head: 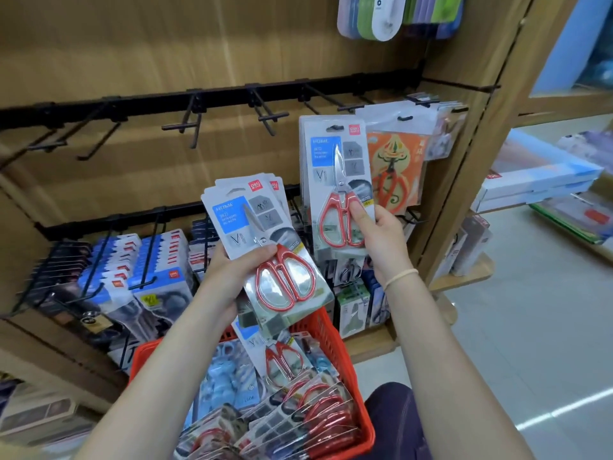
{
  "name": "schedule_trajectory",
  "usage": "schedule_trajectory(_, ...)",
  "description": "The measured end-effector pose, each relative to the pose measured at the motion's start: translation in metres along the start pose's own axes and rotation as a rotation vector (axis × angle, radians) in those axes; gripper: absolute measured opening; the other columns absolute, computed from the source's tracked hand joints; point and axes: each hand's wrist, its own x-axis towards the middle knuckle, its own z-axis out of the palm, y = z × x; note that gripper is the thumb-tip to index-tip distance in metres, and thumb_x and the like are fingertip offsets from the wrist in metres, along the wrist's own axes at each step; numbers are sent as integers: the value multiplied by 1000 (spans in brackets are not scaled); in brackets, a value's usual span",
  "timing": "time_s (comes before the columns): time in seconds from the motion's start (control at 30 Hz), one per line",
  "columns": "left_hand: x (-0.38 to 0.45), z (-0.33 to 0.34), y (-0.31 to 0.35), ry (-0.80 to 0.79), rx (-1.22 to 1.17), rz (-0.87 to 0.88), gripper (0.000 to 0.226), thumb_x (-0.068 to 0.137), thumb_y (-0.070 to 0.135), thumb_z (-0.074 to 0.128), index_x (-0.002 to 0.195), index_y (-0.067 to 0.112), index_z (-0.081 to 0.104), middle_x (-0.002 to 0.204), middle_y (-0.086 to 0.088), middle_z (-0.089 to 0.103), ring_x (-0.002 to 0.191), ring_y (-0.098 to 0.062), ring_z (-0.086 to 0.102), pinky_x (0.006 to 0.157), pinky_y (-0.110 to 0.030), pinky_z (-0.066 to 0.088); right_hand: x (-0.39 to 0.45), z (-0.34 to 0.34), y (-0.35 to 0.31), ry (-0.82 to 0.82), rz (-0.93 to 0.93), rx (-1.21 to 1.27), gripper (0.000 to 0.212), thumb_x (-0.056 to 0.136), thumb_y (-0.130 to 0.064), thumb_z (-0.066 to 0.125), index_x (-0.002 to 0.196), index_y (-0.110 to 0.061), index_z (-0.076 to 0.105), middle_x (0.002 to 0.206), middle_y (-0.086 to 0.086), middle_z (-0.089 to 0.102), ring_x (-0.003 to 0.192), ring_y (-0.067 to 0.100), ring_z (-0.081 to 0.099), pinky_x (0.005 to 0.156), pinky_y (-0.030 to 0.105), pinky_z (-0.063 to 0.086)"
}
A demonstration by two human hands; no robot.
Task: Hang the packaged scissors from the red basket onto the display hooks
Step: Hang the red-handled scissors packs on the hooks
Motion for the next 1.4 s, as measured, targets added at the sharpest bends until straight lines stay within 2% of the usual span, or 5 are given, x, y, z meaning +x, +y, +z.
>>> schedule_trajectory(0.2,3,0,-2,-8,-24,11,72,62,18,84,131,14,62,111,-7,78,91,-24,77,69,-34,62,7,12,26,72,123,28,47,90,-52,69,97,-6,59,88,9,53,81,15,51,77,34,41)
schedule_trajectory(0.37,6,-3,-8,1,-53,-4,80,60,16,88,135,14,59,116,-8,76,96,-26,76,74,-37,62,-11,13,39,162,153,-40,49,92,-35,72,128,-18,44,132,5,46,116,18,53,94,31,45)
schedule_trajectory(0.47,7,-3,-11,-3,-61,-5,82,61,11,92,135,14,58,115,-8,76,98,-27,76,76,-38,62,-33,20,31,62,80,-112,25,95,-35,68,109,-17,58,108,4,61,95,19,63,78,31,52)
schedule_trajectory(0.6,8,2,-12,-24,-64,-18,75,64,10,91,133,12,60,113,-10,77,99,-31,76,79,-40,62,-54,35,23,-290,110,-175,41,86,-46,76,92,-11,56,74,1,52,64,10,50,59,23,41)
schedule_trajectory(1.4,-6,11,-9,-109,-63,-92,85,60,23,92,137,20,56,119,-10,75,106,-30,74,96,-53,57,-64,27,24,-120,-12,73,40,93,-57,59,92,-17,59,91,8,59,86,25,56,84,52,50)
